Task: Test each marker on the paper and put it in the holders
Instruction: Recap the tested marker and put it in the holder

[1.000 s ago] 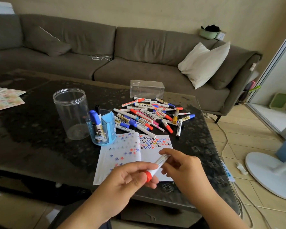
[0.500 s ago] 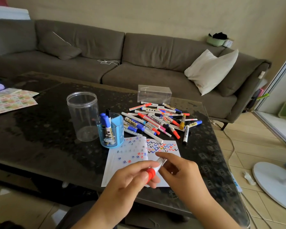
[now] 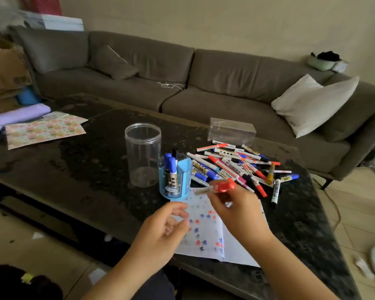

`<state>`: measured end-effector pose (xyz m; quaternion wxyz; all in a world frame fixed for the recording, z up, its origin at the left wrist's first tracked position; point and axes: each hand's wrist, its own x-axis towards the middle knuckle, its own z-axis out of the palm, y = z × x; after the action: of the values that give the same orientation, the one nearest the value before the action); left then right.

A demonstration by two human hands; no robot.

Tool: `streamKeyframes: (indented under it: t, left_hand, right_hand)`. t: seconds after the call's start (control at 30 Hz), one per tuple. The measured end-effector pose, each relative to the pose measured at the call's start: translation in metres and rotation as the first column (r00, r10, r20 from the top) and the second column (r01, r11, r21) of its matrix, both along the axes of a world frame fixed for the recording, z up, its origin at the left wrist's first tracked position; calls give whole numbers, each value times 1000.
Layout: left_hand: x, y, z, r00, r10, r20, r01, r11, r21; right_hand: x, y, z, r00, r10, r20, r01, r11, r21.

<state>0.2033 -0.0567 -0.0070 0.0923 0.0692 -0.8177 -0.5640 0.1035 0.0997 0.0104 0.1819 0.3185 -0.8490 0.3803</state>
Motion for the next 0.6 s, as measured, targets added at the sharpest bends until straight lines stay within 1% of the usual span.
streamKeyframes:
  t: [0.07,0.13,0.17,0.23,0.33,0.4,0.53,0.6]
  left_hand:
    - [-5,-14,-6,995,96,-37,-101,983,-151]
    - [-8,-26,-10,983,166,-76,-179,960,-216]
    - [-9,-30,-11,978,191,-80,-205,949,-242]
    - [-12,-38,-13,973,213,-86,-229,931,-284]
    - [-19,-45,-16,970,224,-94,-243,912,-332]
    - [-25,-48,-18,967,231,-102,-253,905,-342]
    - [-37,-49,-20,968,233,-98,-252,913,-322]
    - [-41,-47,-21,970,221,-96,-241,919,-312]
  right_hand:
    - [-13,-19,14,999,-32,41,34,998,-51]
    - [-26,-39,24,991,-30,129,38,998,-54]
    - [-33,-47,26,987,-35,160,40,999,-31]
    - [-47,-60,26,981,-60,184,56,998,28]
    - [-66,-70,23,959,-101,265,77,992,100]
    - [-75,-74,20,937,-131,325,73,980,184]
    - [-81,-88,7,906,-132,402,-23,934,357]
    - [-82,-93,-4,909,-141,393,-64,883,465]
